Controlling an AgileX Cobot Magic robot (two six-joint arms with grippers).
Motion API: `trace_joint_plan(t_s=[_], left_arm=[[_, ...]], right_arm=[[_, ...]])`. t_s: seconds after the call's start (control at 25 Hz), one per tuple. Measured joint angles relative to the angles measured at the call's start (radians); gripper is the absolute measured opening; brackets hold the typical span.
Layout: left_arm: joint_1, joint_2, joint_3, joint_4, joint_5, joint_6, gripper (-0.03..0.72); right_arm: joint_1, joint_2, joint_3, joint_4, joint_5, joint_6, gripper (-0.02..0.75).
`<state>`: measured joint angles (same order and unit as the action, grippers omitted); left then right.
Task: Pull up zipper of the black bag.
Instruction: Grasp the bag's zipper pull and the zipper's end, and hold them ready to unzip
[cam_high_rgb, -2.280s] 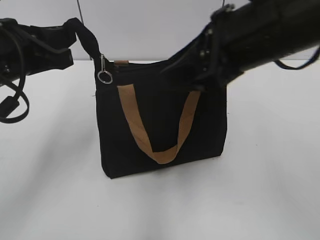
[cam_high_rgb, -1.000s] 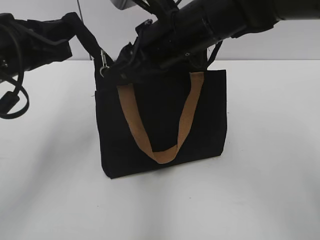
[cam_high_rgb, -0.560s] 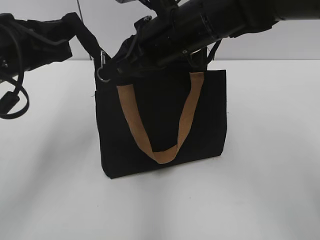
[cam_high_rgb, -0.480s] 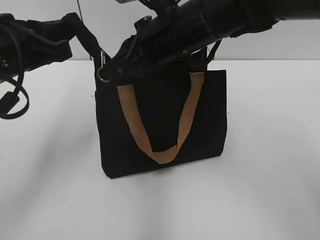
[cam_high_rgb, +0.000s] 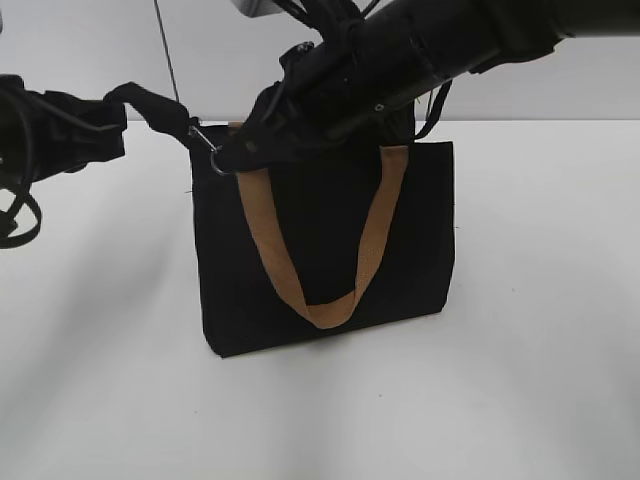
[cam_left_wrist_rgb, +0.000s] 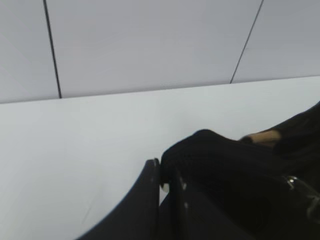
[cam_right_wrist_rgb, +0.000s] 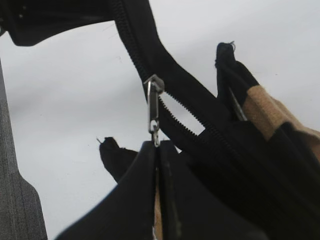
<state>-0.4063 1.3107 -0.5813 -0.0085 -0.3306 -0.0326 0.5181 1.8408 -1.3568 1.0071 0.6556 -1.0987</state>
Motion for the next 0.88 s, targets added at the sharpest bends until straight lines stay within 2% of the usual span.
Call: trace_joint_plan(t_s=[0.24,0.56,0.88], left_arm=[[0.052,0.000,0.000,0.003,0.106,0.000,0.015],[0.057,0.000,0.000,0.003,0.159,0.000,0.015],[0.057,0.000,0.000,0.003,0.188,0.000,0.015]], right_arm=[[-0.012,0.000,0.000,-0.005,0.001,0.011,-0.001],[-0.016,0.000,0.000,-0.005,0.002,0.024,-0.001],[-0.098,-0.011,0.000,-0.005,0.031,0.073,-0.001]])
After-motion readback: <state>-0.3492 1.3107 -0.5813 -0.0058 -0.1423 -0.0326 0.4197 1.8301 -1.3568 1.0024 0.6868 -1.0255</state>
